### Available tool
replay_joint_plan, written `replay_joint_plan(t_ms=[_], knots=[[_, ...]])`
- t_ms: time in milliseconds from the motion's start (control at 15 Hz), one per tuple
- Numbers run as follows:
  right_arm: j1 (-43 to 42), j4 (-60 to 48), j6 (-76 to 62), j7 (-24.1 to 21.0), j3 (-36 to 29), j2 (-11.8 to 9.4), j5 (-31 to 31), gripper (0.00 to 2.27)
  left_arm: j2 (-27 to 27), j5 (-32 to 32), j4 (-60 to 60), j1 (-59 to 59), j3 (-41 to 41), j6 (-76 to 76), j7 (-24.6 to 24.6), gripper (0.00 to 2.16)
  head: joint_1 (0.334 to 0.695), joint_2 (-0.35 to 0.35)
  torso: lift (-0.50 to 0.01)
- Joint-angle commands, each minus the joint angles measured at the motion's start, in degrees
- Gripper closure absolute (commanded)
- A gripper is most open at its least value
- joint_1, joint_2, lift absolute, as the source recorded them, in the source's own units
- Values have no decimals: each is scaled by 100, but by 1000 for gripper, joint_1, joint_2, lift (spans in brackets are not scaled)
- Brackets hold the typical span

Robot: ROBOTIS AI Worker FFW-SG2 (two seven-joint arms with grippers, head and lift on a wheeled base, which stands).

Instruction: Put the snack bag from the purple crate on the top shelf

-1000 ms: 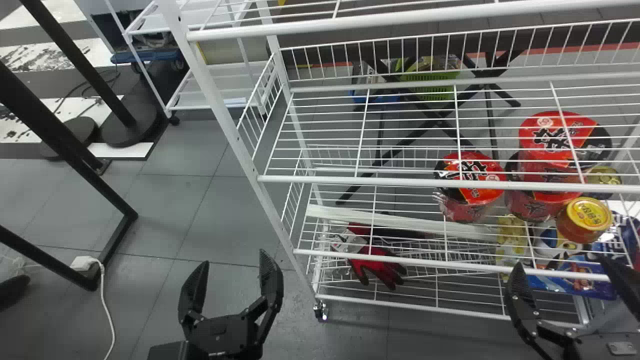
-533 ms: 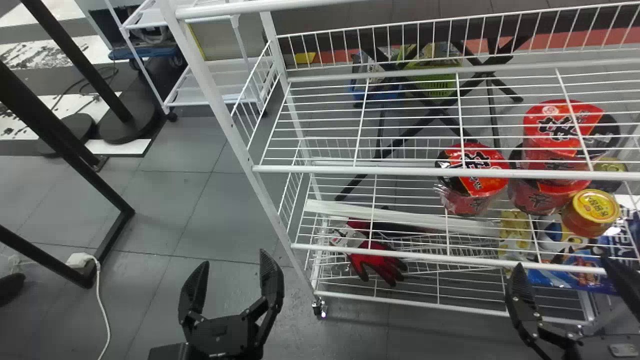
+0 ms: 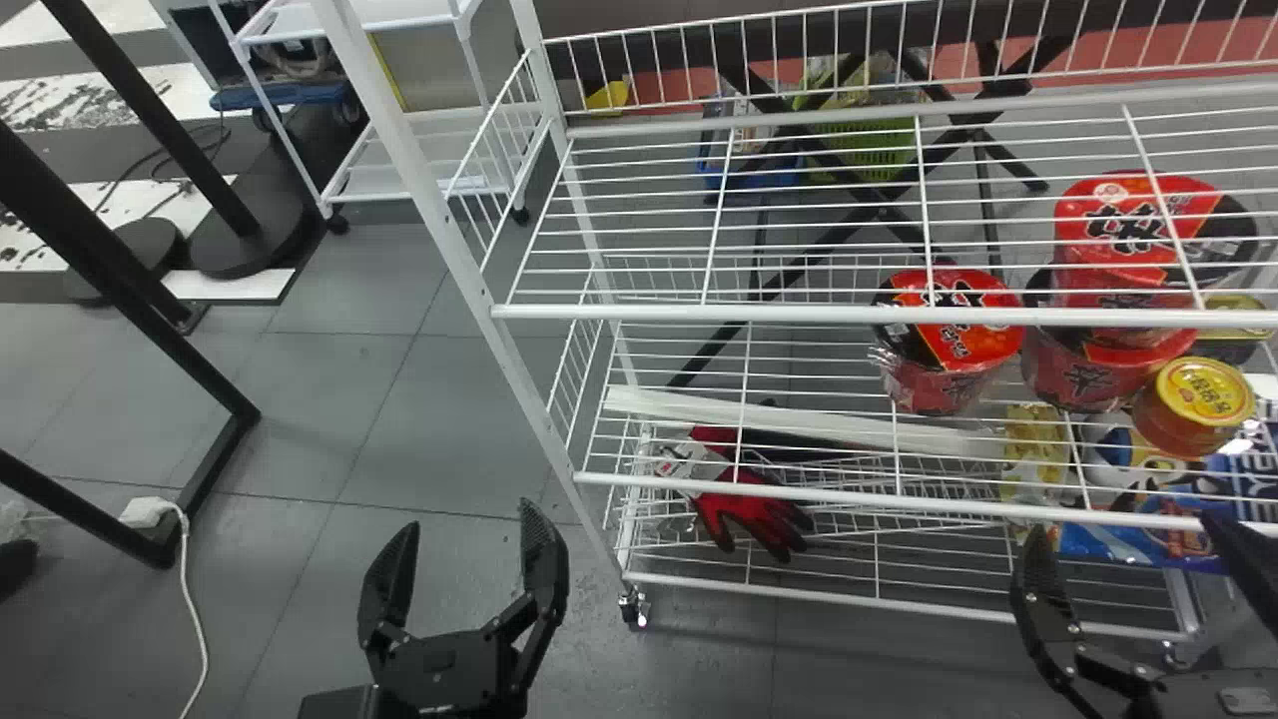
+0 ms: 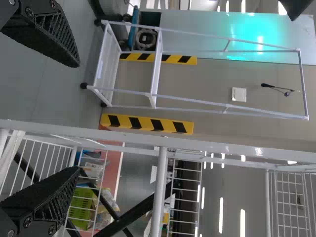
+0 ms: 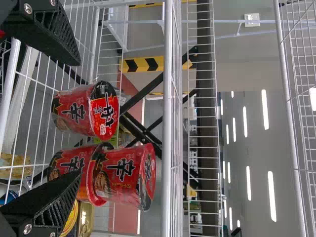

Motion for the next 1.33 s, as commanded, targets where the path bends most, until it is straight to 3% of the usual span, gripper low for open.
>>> replay_joint_plan(t_ms=[0,133,533,667,867,1067,1133,1267], knots=[[0,4,-4,-2,0,5,0,-1,0,0,14,-4,0,0,0,56,695,249,-455],[0,179,-672,7,0,-4,0,-1,0,0,14,-4,0,0,0,56,695,250,-452],[0,188,-619,-2,0,5,44,-1,0,-9,14,-4,-9,0,0,56,695,247,-452],[44,30,-215,-2,-53,5,18,-1,0,-9,31,-13,-9,17,0,56,695,247,-452],[527,-1587,1806,-37,-571,-109,-352,-1,-9,0,84,-31,0,17,9,56,695,237,-452],[949,-3433,5023,174,-1872,-206,-1477,-1,-9,0,145,-57,-9,0,9,56,695,177,-452],[993,-3890,6306,402,-2558,-180,-2118,-1,0,9,163,-57,-9,0,0,56,695,127,-452],[721,-4400,8908,903,-4421,119,-3665,-1,0,18,189,-66,-9,0,0,56,695,83,-452]])
